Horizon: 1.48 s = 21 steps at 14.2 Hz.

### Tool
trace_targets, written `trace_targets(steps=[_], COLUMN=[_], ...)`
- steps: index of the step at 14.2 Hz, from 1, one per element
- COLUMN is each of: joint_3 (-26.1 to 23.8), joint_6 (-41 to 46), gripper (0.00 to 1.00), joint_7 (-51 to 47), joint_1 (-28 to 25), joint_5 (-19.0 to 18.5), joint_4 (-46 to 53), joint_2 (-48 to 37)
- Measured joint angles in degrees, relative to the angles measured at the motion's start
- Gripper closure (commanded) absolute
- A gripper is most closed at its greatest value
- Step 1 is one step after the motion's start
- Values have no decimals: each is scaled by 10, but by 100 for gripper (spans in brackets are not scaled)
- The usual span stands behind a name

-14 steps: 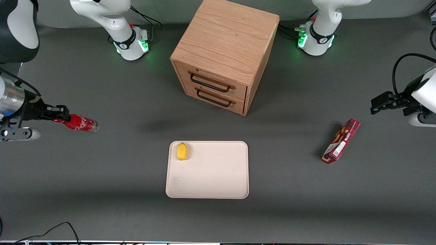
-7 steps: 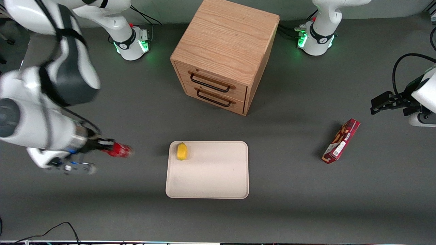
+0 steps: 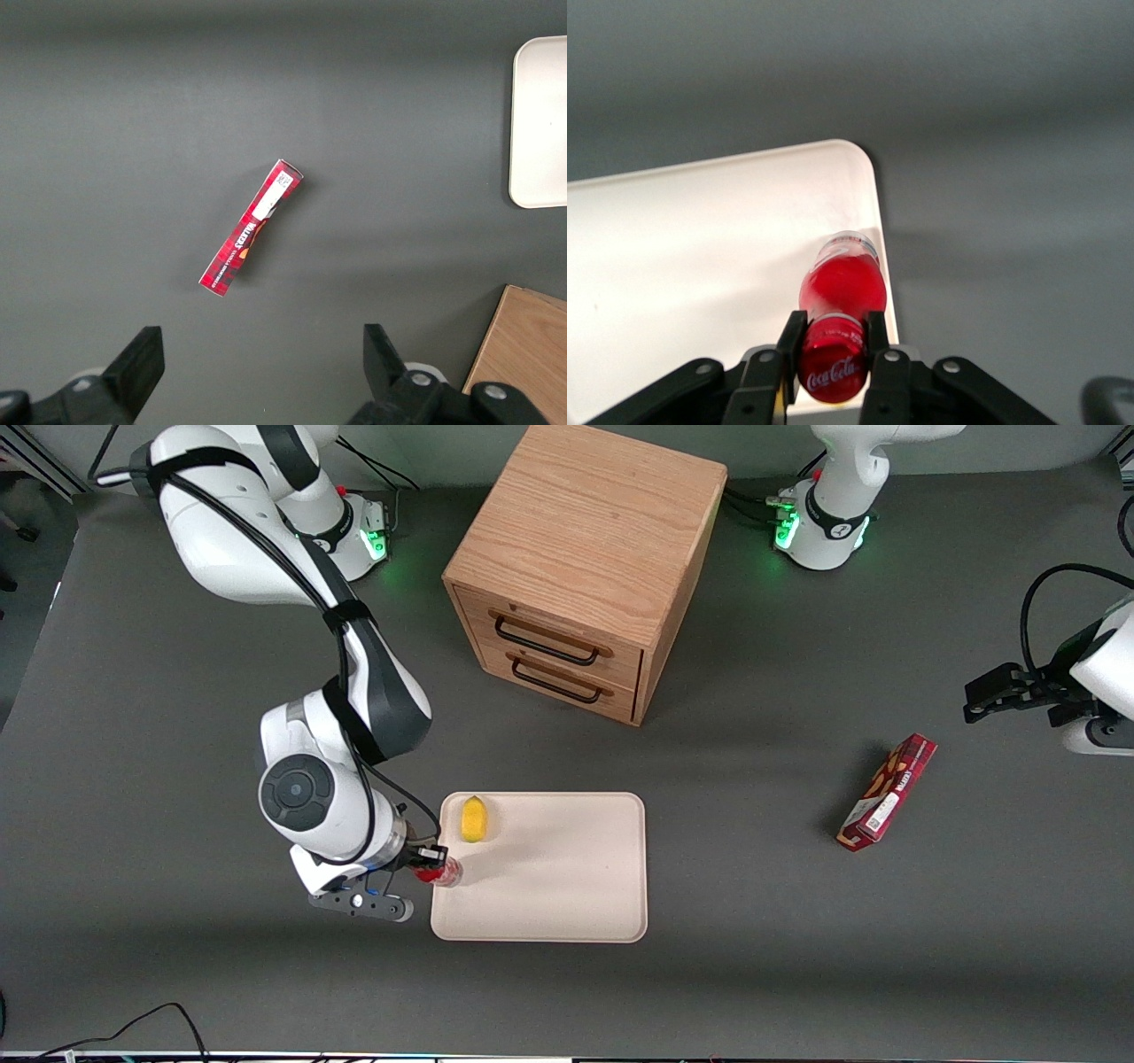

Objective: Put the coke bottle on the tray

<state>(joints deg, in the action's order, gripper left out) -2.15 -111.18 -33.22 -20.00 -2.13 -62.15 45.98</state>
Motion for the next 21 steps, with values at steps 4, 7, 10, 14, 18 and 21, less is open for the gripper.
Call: trace_targets(steps=[4,7,10,14,18,21], joint_3=[1,1,2,5,5,7], joint_6=[-46,-49,-46,-19,78,121], gripper=[83,0,0,0,0,0], joint_7=[-13,-17,-18,5,138,274], joint_1=[-4,-6,-6,7,71,148], joint_5=[0,-2,-17,-23,-18,11], joint_4=[1,3,5,-111,-293,-381], joint_2=[22,26,23,-90,-316,-448])
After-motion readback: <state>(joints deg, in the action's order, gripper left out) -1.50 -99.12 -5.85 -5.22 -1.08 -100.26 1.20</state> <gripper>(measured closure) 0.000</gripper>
